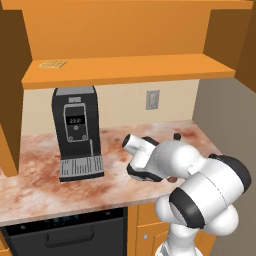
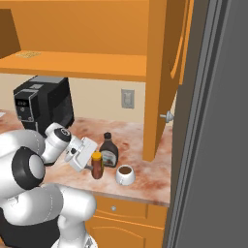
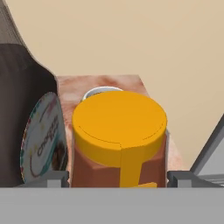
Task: Pick the syrup bottle and honey bottle from the cabinet and place them next to the mug.
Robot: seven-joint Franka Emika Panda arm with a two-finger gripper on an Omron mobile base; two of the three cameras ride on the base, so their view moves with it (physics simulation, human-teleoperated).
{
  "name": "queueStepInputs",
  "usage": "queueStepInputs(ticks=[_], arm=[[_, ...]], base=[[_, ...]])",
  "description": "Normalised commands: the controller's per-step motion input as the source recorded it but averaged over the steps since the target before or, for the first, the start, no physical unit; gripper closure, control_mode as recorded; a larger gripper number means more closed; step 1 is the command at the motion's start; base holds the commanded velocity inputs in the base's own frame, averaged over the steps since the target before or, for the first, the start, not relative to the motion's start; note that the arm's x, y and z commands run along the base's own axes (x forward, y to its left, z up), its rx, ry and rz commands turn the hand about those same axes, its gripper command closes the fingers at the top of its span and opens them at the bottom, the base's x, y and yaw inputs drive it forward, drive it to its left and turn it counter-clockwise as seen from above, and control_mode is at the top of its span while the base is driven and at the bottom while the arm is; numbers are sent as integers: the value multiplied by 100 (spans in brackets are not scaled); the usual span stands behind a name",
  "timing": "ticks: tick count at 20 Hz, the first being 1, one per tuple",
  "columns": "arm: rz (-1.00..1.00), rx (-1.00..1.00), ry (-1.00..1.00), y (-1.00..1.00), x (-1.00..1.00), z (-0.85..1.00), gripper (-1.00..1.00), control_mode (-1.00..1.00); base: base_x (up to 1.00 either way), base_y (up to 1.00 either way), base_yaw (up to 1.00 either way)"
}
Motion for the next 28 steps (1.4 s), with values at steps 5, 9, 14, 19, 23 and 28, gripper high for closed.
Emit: queueStepInputs(ticks=[5, 9, 14, 19, 23, 28], arm=[[0, 0, 0, 0, 0, 0, -100, -100], [0, 0, 0, 0, 0, 0, -100, -100], [0, 0, 0, 0, 0, 0, -100, -100], [0, 0, 0, 0, 0, 0, -100, -100], [0, 0, -3, 4, 0, 7, -100, -100], [0, 0, -7, 11, 0, 17, -100, -100]], base=[[0, 0, 0], [0, 0, 0], [0, 0, 0], [0, 0, 0], [0, 0, 0], [0, 0, 0]])
